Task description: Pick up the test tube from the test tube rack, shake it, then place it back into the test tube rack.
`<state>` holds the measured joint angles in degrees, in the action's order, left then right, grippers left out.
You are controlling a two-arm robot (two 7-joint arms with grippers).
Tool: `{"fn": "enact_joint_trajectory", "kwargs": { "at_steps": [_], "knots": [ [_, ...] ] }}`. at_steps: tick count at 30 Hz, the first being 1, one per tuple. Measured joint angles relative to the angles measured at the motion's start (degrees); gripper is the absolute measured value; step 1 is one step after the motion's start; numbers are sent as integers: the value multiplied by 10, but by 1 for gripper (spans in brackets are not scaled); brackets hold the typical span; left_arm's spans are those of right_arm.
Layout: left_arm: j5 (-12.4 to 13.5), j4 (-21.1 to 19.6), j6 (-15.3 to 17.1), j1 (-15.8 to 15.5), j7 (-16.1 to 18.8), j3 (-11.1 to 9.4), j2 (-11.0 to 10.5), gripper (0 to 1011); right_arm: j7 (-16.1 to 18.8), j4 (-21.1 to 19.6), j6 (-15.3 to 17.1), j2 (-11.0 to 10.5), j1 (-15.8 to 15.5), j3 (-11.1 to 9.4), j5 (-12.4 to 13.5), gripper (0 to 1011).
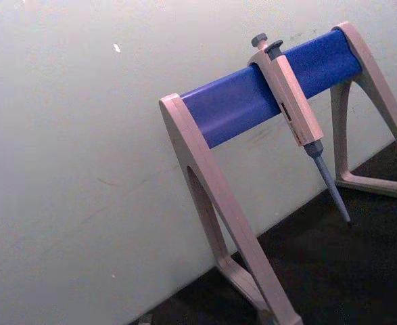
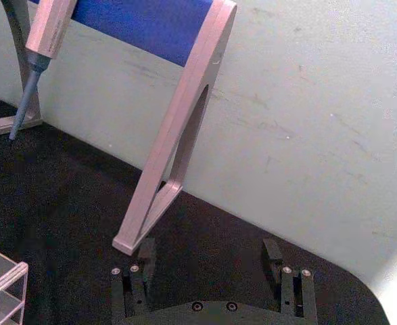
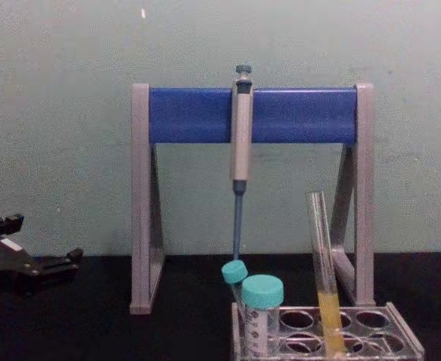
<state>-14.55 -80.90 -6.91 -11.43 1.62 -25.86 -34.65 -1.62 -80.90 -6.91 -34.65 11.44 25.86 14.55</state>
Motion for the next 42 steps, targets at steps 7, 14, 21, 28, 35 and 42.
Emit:
{"fn": "enact_joint_trajectory", "kwargs": {
  "at_steps": [7, 14, 21, 28, 35, 42],
  "knots": [
    [0, 0, 0, 0, 0, 0, 0, 1001, 0, 0, 0, 0, 0, 0, 0, 1000],
    [0, 0, 0, 0, 0, 0, 0, 1001, 0, 0, 0, 0, 0, 0, 0, 1000],
    [0, 0, 0, 0, 0, 0, 0, 1001, 0, 0, 0, 0, 0, 0, 0, 1000],
    [0, 0, 0, 0, 0, 0, 0, 1001, 0, 0, 0, 1, -1, -2, -3, 1000],
    [0, 0, 0, 0, 0, 0, 0, 1001, 6, -8, -2, 5, -5, -12, -13, 1000],
    [0, 0, 0, 0, 0, 0, 0, 1001, 31, -19, -20, 11, -11, -27, -2, 1000]
  ]
}}
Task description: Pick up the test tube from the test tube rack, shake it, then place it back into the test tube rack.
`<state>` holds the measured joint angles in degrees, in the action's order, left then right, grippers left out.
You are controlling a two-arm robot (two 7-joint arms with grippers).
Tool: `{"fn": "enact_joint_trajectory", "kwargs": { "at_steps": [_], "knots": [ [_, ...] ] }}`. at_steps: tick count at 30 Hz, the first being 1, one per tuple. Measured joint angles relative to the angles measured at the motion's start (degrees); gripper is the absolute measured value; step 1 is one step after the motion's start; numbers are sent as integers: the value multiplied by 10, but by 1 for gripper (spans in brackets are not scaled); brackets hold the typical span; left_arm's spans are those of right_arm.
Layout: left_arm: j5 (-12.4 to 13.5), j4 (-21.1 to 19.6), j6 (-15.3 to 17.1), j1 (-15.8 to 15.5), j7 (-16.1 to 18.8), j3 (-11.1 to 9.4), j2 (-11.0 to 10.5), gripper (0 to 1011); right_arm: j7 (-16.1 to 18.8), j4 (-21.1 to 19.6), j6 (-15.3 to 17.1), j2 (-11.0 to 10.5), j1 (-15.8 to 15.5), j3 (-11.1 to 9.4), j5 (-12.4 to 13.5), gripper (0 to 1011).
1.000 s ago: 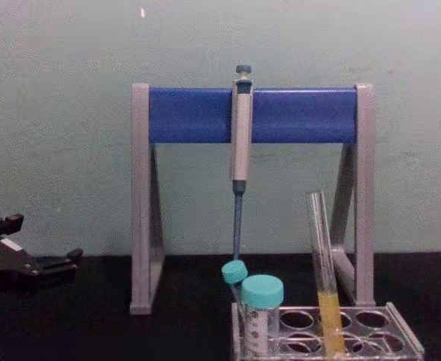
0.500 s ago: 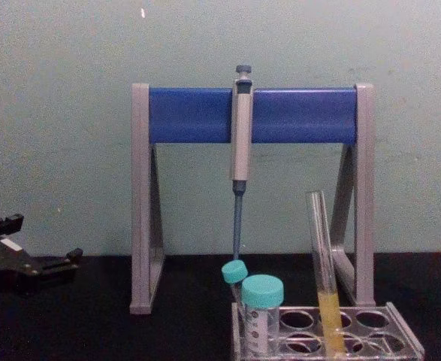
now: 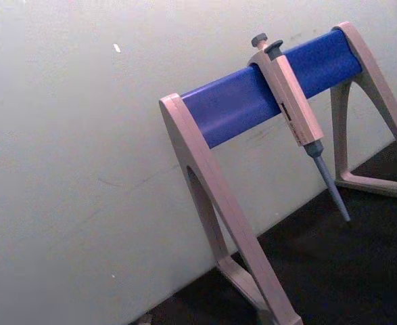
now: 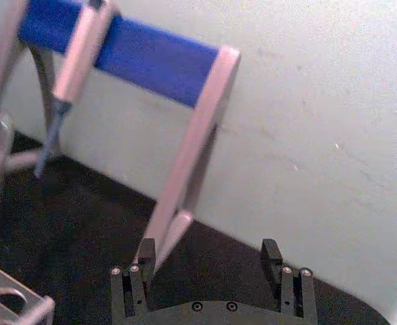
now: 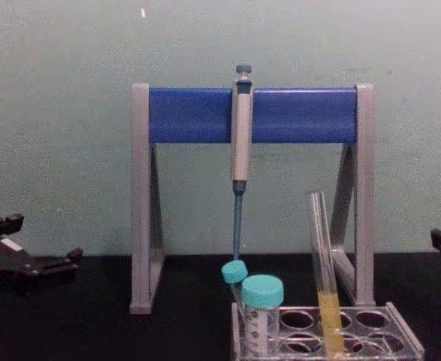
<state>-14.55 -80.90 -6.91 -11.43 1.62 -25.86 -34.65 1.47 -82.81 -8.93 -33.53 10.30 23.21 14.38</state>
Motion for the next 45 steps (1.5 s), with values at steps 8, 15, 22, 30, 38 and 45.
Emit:
{"fn": "enact_joint_trajectory", "kwargs": {
  "at_steps": [8, 15, 22, 30, 38, 45],
  "knots": [
    [0, 0, 0, 0, 0, 0, 0, 1001, 62, -16, -37, 9, 0, -12, 36, 1000],
    [0, 0, 0, 0, 0, 0, 0, 1001, 120, -32, -41, 17, 9, -7, 59, 1000],
    [0, 0, 0, 0, 0, 0, 0, 1001, 178, -35, -26, 26, 22, 7, 75, 1000],
    [0, 0, 0, 0, 0, 0, 0, 1001, 238, -23, 6, 41, 39, 19, 98, 1000],
    [0, 0, 0, 0, 0, 0, 0, 1001, 263, -9, 45, 57, 52, 22, 108, 1000],
    [0, 0, 0, 0, 0, 0, 0, 1001, 274, 0, 76, 67, 57, 18, 112, 1000]
  ]
}}
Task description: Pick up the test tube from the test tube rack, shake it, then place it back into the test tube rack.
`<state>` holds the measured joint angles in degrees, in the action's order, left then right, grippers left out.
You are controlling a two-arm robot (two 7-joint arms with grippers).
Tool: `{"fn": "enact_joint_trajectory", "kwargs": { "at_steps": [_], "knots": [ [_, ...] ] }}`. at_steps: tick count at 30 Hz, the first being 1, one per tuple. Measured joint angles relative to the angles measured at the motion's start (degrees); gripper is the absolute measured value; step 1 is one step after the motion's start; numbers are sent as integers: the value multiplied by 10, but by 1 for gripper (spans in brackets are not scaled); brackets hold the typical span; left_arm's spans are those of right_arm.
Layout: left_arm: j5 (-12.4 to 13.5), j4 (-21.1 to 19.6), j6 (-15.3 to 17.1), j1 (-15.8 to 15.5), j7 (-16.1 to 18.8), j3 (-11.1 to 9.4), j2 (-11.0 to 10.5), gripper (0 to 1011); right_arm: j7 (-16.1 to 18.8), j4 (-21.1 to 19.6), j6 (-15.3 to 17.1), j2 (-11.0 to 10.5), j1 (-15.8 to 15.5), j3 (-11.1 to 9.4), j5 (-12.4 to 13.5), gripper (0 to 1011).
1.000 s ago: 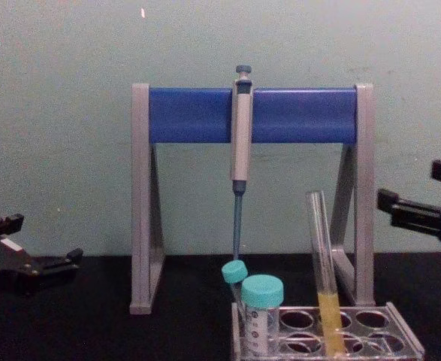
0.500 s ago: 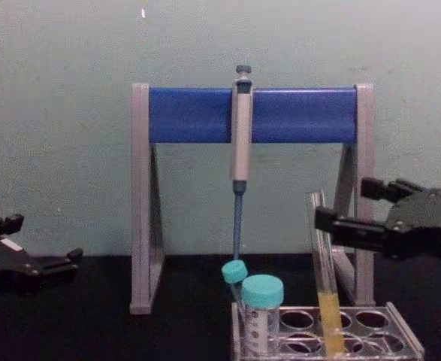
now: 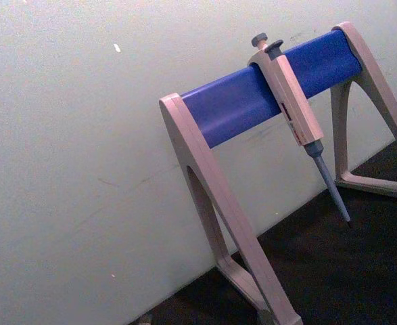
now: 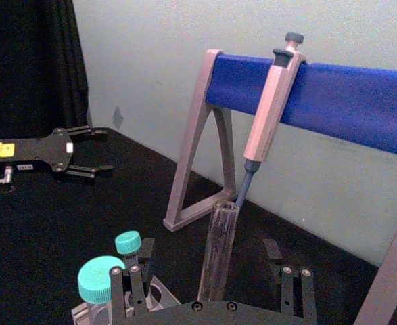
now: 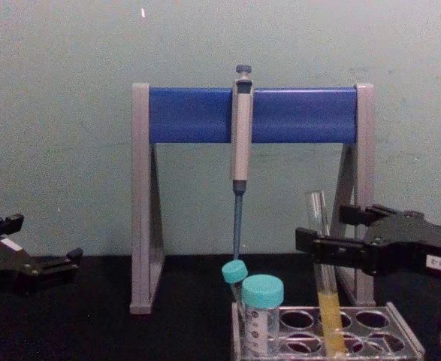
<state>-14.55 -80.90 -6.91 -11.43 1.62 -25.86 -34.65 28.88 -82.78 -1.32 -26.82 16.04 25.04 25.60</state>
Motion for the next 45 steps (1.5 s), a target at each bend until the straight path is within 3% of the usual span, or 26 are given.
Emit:
{"fn": "enact_joint_trajectory", "kwargs": {
  "at_steps": [27, 45],
  "knots": [
    [0, 0, 0, 0, 0, 0, 0, 1001, 9, 34, 32, 18, 17, -4, 14, 1000],
    [0, 0, 0, 0, 0, 0, 0, 1001, 13, 42, 26, 18, 26, 7, -5, 1000]
  ]
}}
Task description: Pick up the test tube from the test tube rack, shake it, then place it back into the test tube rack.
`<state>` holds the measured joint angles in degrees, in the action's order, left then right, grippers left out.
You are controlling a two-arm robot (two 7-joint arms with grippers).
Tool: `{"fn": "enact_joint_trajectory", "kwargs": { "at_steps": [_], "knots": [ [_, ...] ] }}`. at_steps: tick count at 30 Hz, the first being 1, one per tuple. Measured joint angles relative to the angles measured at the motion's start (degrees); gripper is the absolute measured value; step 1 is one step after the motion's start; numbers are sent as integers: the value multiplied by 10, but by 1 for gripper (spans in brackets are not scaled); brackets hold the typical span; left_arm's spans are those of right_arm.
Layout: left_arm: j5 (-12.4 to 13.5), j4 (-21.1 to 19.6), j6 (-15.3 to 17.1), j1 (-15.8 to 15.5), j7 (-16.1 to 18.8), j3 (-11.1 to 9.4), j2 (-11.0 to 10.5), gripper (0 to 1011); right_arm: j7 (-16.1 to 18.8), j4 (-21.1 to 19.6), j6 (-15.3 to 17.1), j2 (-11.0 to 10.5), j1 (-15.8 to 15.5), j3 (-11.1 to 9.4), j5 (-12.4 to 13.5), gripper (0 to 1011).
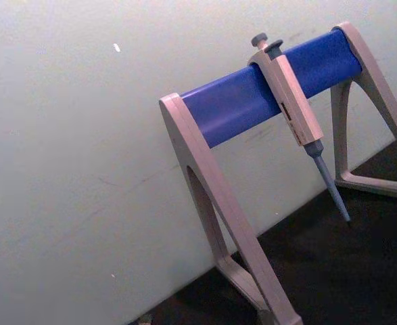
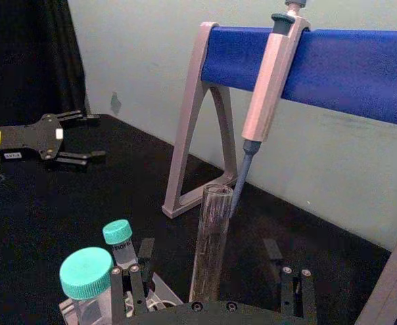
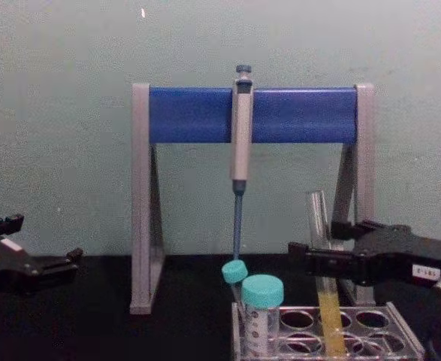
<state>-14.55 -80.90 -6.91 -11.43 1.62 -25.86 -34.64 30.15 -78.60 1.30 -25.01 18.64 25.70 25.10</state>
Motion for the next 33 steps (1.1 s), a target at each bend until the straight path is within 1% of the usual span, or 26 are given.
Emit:
{"fn": "enact_joint_trajectory", "kwargs": {
  "at_steps": [21, 23, 26, 27, 29, 31, 33],
  "knots": [
    [0, 0, 0, 0, 0, 0, 0, 1001, 0, 1, -1, 1, 0, -1, -1, 999],
    [0, 0, 0, 0, 0, 0, 0, 1001, 0, 1, -1, 1, 0, -1, -1, 977],
    [0, 0, 0, 0, 0, 0, 0, 1001, -1, 1, -1, 1, 0, -1, -1, 911],
    [0, 0, 0, 0, 0, 0, 0, 1001, -1, 1, -1, 1, 0, -1, -1, 864],
    [0, 0, 0, 0, 0, 0, 0, 1001, -1, 1, -1, 1, 0, -1, -1, 837],
    [0, 0, 0, 0, 0, 0, 0, 1001, -1, 1, -1, 1, 0, -1, -1, 755],
    [0, 0, 0, 0, 0, 0, 0, 1001, -1, 0, -1, 1, 0, -1, -1, 703]
  ]
}}
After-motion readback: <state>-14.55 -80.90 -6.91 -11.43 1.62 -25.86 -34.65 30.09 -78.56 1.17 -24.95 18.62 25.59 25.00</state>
